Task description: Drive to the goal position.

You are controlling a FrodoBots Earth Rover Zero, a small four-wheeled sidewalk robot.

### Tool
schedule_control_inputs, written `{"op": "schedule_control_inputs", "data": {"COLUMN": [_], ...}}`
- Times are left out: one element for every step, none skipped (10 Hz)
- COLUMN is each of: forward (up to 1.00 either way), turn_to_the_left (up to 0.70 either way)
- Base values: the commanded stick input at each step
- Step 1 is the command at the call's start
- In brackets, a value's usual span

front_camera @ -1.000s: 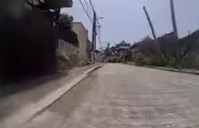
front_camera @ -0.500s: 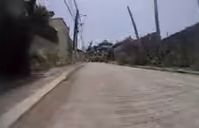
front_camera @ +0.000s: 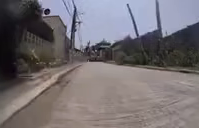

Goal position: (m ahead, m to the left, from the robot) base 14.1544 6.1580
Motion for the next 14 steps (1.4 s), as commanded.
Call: {"op": "schedule_control_inputs", "data": {"forward": [0.98, 1.0, 1.0, 1.0, 1.0, 1.0, 1.0, 1.0, 1.0, 1.0, 1.0, 1.0, 1.0, 1.0], "turn_to_the_left": [-0.39, -0.4, -0.39, -0.23, 0.0, 0.0, 0.0, 0.0, 0.0, 0.0, 0.0, 0.0, 0.0, 0.0]}}
